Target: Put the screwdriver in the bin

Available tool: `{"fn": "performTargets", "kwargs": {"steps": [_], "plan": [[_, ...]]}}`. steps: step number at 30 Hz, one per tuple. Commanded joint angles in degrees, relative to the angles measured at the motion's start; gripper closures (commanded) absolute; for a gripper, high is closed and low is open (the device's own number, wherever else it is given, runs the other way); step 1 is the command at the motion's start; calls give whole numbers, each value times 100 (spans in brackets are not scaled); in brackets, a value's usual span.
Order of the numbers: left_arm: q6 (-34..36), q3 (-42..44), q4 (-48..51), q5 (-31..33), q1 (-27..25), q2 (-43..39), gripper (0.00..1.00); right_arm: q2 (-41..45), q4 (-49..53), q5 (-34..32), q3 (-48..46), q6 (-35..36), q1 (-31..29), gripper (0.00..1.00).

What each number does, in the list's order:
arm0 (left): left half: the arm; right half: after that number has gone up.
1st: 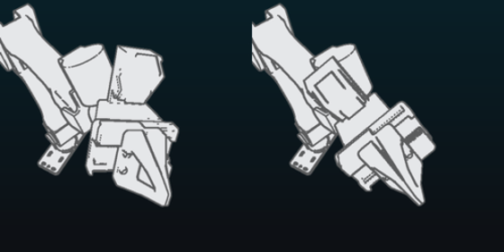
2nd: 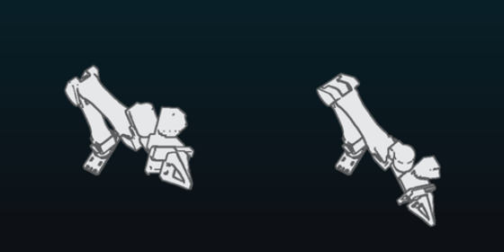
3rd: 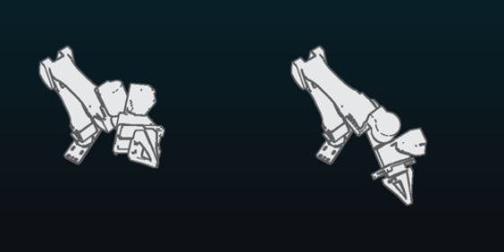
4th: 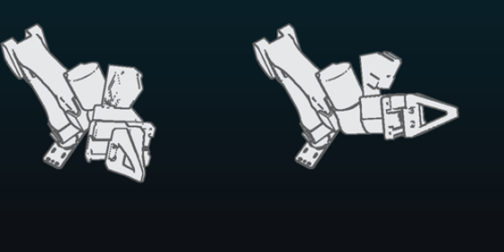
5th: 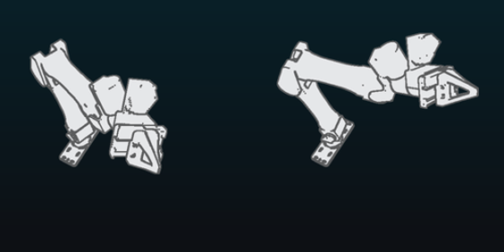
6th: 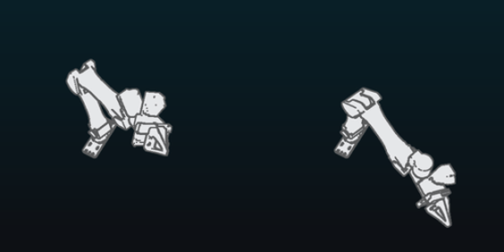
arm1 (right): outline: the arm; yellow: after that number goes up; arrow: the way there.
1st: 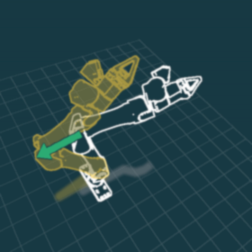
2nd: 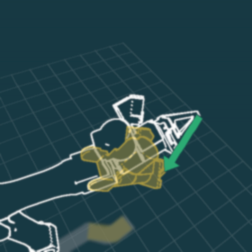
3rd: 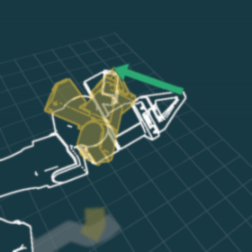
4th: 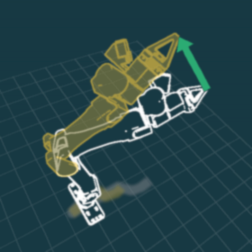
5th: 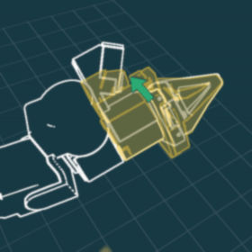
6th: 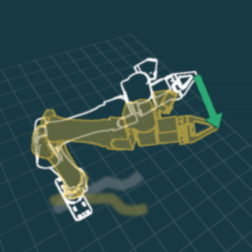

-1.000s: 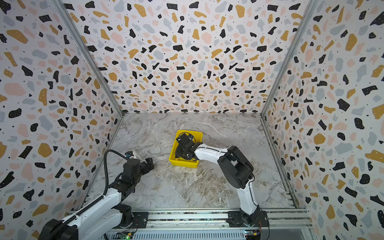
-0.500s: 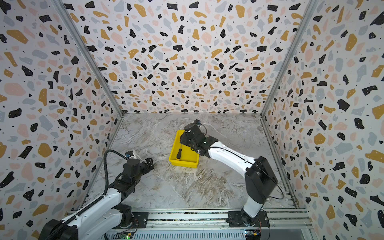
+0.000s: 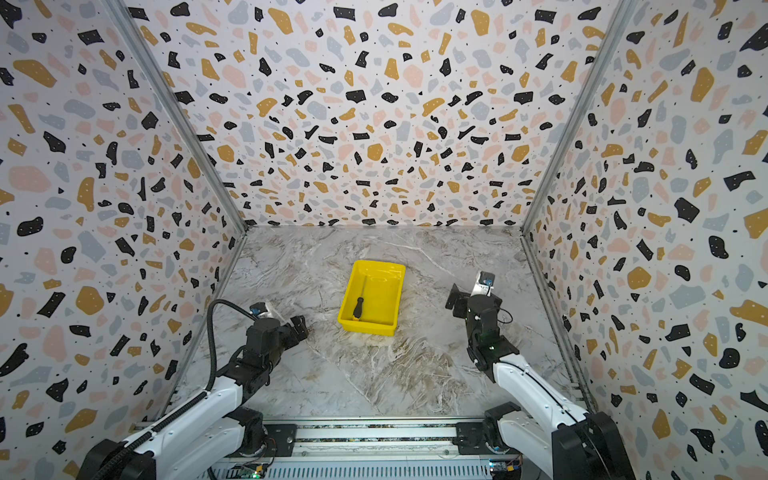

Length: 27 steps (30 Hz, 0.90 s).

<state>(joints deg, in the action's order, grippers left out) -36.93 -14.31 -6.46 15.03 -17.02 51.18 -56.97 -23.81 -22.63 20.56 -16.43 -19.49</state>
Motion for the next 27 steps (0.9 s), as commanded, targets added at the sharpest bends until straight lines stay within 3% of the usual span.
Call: {"fn": "performTargets", "kwargs": {"steps": [1,4,8,10,16,27], "plan": [[-12,3,-63,-22,-12,15,0,217,-1268,-294,-260,1044,24,1],[1,-11,-32,-12,-12,41,0,56,-1582,-90,-392,1501,37,1],[-17,-2,-34,8,-12,13,0,-495,-2442,269,-609,2628,50,1],[-21,5,-48,11,-12,15,0,-863,-3019,208,-701,2798,96,1],[-7,5,-22,16,-8,15,0,-1640,-3538,250,-640,2732,206,1],[-8,-9,-46,11,-12,50,0,-2197,-4397,566,-911,2131,620,1]]}}
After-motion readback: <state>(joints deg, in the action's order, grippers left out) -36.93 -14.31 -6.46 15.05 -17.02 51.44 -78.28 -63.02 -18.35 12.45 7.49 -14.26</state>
